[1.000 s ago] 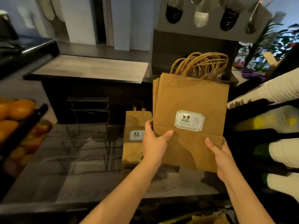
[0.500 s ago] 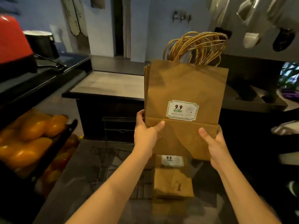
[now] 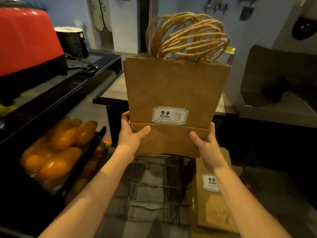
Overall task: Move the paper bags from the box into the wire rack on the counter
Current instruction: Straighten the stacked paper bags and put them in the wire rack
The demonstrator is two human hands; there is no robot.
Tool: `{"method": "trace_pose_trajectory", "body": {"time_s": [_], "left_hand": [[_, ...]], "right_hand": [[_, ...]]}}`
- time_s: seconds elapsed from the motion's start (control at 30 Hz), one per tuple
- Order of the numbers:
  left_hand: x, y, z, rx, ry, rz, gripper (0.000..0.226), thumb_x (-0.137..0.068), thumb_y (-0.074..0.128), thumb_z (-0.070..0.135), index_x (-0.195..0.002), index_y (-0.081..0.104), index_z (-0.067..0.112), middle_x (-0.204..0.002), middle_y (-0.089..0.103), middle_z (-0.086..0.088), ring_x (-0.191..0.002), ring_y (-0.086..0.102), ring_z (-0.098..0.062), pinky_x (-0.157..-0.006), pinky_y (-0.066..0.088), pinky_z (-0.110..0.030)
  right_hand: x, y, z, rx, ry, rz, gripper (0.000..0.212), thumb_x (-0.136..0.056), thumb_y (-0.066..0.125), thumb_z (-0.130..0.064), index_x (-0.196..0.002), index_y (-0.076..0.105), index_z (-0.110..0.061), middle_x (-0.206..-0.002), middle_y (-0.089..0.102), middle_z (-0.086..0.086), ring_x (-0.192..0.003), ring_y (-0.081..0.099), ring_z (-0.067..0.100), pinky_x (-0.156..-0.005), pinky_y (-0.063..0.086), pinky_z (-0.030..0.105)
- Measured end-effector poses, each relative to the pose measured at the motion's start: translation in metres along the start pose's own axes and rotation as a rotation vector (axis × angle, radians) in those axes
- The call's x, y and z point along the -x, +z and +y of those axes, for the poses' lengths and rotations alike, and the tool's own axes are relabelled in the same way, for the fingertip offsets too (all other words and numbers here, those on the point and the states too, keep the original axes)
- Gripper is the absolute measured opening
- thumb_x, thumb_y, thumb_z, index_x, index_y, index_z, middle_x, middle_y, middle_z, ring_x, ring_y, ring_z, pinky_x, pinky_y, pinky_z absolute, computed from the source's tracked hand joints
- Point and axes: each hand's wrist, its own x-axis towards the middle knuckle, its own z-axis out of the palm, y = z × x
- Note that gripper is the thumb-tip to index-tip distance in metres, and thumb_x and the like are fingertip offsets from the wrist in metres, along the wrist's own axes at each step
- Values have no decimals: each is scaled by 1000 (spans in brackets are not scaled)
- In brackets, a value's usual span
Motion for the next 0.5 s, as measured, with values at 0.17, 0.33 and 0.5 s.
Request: {"method": "trace_pose_trajectory", "body": {"time_s": [0.17, 0.33, 0.5], "left_hand": [[-3, -27, -21, -65, -2, -1, 71, -84, 69, 10, -129, 23, 40, -115, 49, 12, -106, 50, -13, -91, 46, -38], [4, -40, -49, -123, 16, -75, 70, -86, 63, -1, -121, 17, 39, -109, 44, 21, -97, 47, 2, -84, 40, -20], [-1, -51, -71, -138, -77, -175, 67, -89, 61, 8, -131, 18, 38, -118, 46, 19, -112, 47, -6, -98, 39, -29]], "right_hand": [[1, 20, 29, -22, 33, -20, 51, -85, 65, -21, -119, 38, -46, -120, 60, -6, -105, 63, 5, -78, 55, 22], [9, 22, 58, -10, 99, 1, 56, -84, 68, -8, -121, 43, -42, -118, 62, -6, -105, 62, 4, -78, 54, 21], [15, 24, 79, -9, 217, 65, 63, -84, 69, -8, -132, 37, -33, -116, 60, -12, -100, 58, -2, -71, 51, 13]]}}
